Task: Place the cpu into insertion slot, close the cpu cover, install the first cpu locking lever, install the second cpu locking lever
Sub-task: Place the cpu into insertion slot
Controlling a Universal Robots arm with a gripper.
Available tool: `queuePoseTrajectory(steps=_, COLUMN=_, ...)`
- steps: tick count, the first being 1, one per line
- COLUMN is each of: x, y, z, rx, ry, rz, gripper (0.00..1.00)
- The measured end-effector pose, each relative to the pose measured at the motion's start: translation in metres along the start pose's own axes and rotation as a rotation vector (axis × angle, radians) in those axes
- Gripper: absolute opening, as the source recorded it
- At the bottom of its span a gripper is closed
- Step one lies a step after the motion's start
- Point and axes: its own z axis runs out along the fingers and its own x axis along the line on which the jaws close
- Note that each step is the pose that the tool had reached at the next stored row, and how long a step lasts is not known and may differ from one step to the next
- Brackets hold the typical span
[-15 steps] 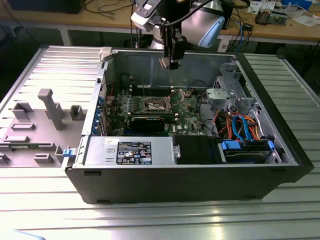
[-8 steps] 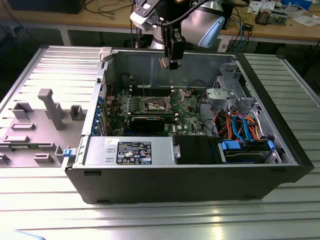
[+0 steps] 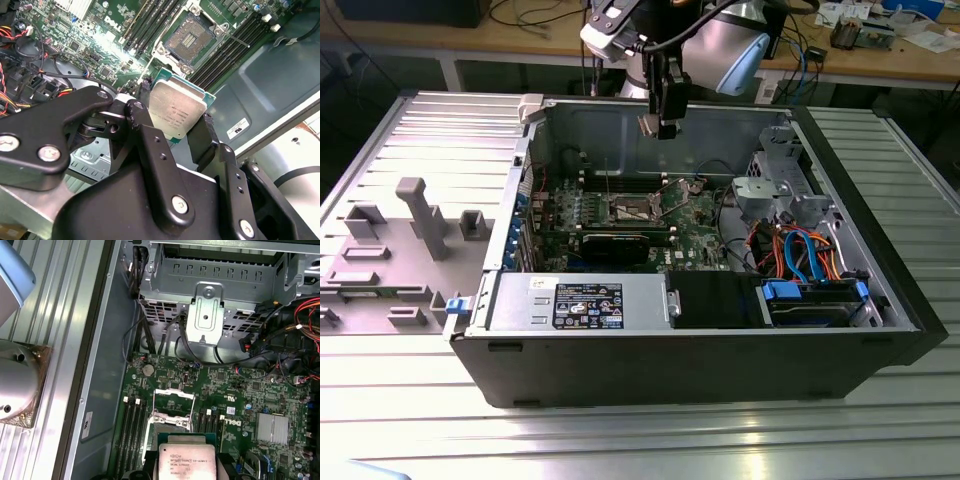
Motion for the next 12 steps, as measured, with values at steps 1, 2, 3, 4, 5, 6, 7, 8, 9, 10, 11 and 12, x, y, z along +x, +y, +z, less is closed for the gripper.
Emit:
queuePoseTrajectory(steps=1, x=0.0, y=0.0, z=0.0, rx=0.0, ry=0.0, rz=0.0, gripper=0.54)
queuePoseTrajectory(steps=2, x=0.0, y=0.0, z=0.0, rx=0.0, ry=-0.0001, rz=0.001, gripper=0.54)
queuePoseTrajectory(steps=3, x=0.0, y=0.0, z=0.0, rx=-0.0001, ry=-0.0001, rz=0.002, gripper=0.54)
queuePoseTrajectory(steps=4, x=0.0, y=0.0, z=0.0, rx=-0.0001, ry=-0.0003, rz=0.003, gripper=0.54)
queuePoseTrajectory(steps=5, x=0.0, y=0.0, z=0.0, rx=-0.0001, ry=-0.0004, rz=0.006, gripper=0.54)
queuePoseTrajectory(steps=6, x=0.0, y=0.0, z=0.0, rx=-0.0002, ry=-0.0009, rz=0.01, gripper=0.54)
queuePoseTrajectory(steps=7, x=0.0, y=0.0, z=0.0, rx=-0.0002, ry=-0.0011, rz=0.013, gripper=0.54)
queuePoseTrajectory(steps=8, x=0.0, y=0.0, z=0.0, rx=-0.0003, ry=-0.0016, rz=0.019, gripper=0.54)
queuePoseTrajectory(steps=9, x=0.0, y=0.0, z=0.0, rx=-0.0004, ry=-0.002, rz=0.023, gripper=0.54)
queuePoseTrajectory(steps=10, x=-0.0001, y=-0.0001, z=0.0001, rx=-0.0004, ry=-0.0022, rz=0.024, gripper=0.54)
queuePoseTrajectory(steps=11, x=-0.0003, y=-0.0002, z=0.0001, rx=-0.0005, ry=-0.0022, rz=0.025, gripper=0.54)
queuePoseTrajectory(steps=12, x=-0.0006, y=-0.0002, z=0.0003, rx=-0.0006, ry=-0.0021, rz=0.026, gripper=0.54)
